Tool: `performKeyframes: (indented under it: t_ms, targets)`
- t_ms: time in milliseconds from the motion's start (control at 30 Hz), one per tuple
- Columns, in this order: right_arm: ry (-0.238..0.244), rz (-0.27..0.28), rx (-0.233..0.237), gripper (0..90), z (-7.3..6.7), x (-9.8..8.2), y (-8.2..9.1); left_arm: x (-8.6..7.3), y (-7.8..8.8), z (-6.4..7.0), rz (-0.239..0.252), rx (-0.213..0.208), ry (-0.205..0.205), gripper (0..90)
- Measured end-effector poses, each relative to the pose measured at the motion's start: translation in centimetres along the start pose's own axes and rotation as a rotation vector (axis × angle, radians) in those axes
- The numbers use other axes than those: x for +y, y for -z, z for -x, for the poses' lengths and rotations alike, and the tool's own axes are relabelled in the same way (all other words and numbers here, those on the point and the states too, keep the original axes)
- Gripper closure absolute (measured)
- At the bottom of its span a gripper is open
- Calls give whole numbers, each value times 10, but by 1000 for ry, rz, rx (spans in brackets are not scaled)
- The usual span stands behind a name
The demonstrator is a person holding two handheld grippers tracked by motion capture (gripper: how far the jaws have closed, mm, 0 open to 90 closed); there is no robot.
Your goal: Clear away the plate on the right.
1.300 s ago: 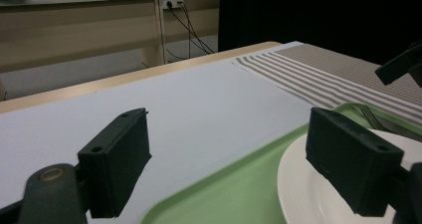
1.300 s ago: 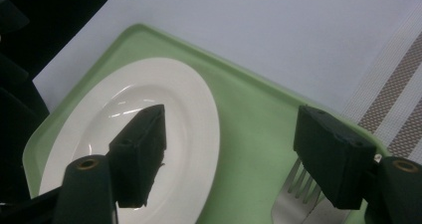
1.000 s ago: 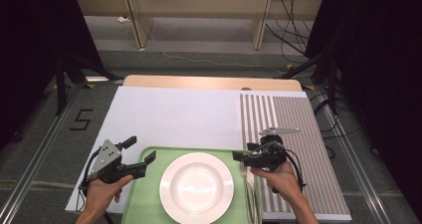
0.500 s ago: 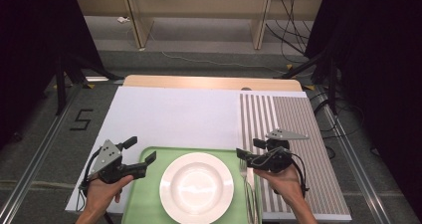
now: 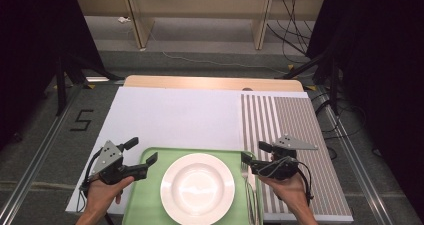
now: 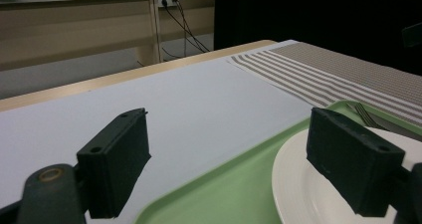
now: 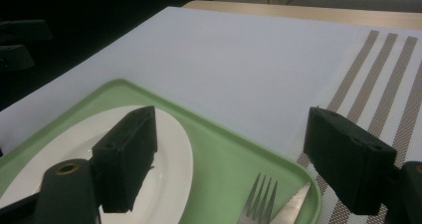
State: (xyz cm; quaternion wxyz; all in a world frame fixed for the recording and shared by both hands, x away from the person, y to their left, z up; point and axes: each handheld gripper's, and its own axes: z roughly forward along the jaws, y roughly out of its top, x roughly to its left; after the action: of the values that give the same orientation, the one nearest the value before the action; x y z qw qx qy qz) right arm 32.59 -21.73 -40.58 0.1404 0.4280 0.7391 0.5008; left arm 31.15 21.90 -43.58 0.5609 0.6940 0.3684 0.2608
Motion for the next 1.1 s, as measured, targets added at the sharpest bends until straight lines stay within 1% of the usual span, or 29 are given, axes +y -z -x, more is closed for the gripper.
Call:
performKeyframes:
  t_ms: [33, 67, 133, 167, 200, 233, 267, 333, 367, 400, 467, 500, 533, 600, 633, 667, 733, 767, 800, 833, 867, 900, 967, 1000, 1067, 1100]
  targets:
    - [4, 11, -11, 221, 0, -1, 0, 0, 0, 0, 0, -1, 0, 165]
    - [-11, -7, 0, 222, -1, -1, 2, 0, 0, 0, 0, -2, 0, 165]
    - [-11, 1, -11, 222, -2, -3, 3, 0, 0, 0, 0, -2, -1, 165]
    - [5, 17, -5, 222, -1, -4, 3, 0, 0, 0, 1, -2, 1, 165]
    - [-15, 19, 10, 220, -3, -5, 4, 0, 1, 0, 1, -3, 1, 164]
    - [-2, 30, 10, 219, -2, -6, 6, 0, 0, 0, 9, -10, 3, 164]
    - [-3, 19, 13, 219, -2, -7, 7, 0, 1, 0, 2, -5, 0, 164]
    - [-17, 35, 14, 219, -3, -9, 9, 0, 0, 0, 9, -10, 1, 164]
    - [-3, 25, -6, 219, -3, -10, 10, 0, 0, 0, 6, -9, 1, 163]
    - [-10, 23, -5, 219, -3, -10, 12, 0, 1, 1, 2, -6, 1, 163]
    - [-9, 52, 0, 216, -2, -12, 15, 0, 0, 0, 9, -12, 2, 162]
    - [-1, 52, 1, 209, -2, -13, 17, 0, 0, 0, 9, -10, 2, 161]
    - [-7, 71, -7, 205, -2, -14, 16, 0, 0, 0, 9, -11, 2, 162]
    - [-8, 54, -15, 202, -2, -16, 19, 0, 0, 0, 10, -11, 1, 162]
    - [8, 66, -17, 201, -2, -16, 19, 0, 0, 0, 10, -11, 1, 161]
    - [-3, 61, -4, 200, -4, -17, 20, 0, 0, 0, 11, -10, 1, 161]
    - [6, 75, -8, 200, -5, -18, 21, 0, 0, 0, 10, -10, 1, 160]
    - [5, 64, -7, 200, -6, -17, 23, 0, 0, 0, 5, -6, 0, 161]
    - [12, 71, -34, 200, -7, -18, 21, 0, 0, 0, 4, -6, 0, 161]
    - [0, 65, -11, 199, -7, -18, 23, 0, 0, 0, 5, -6, 0, 160]
    - [-4, 62, -5, 199, -8, -18, 24, 0, 0, 0, 4, -6, 0, 161]
    - [3, 73, -7, 198, -7, -18, 23, 0, 0, 0, 4, -6, 0, 161]
    - [6, 75, -20, 193, -8, -18, 24, 0, 0, 1, 4, -7, -1, 161]
    - [-4, 84, -5, 189, -8, -18, 23, 0, 0, 1, 5, -7, 0, 161]
    - [7, 82, -6, 179, -7, -18, 23, 0, 0, 1, 5, -7, 0, 161]
    - [0, 83, -9, 174, -7, -18, 22, 0, 0, 1, 4, -8, 0, 161]
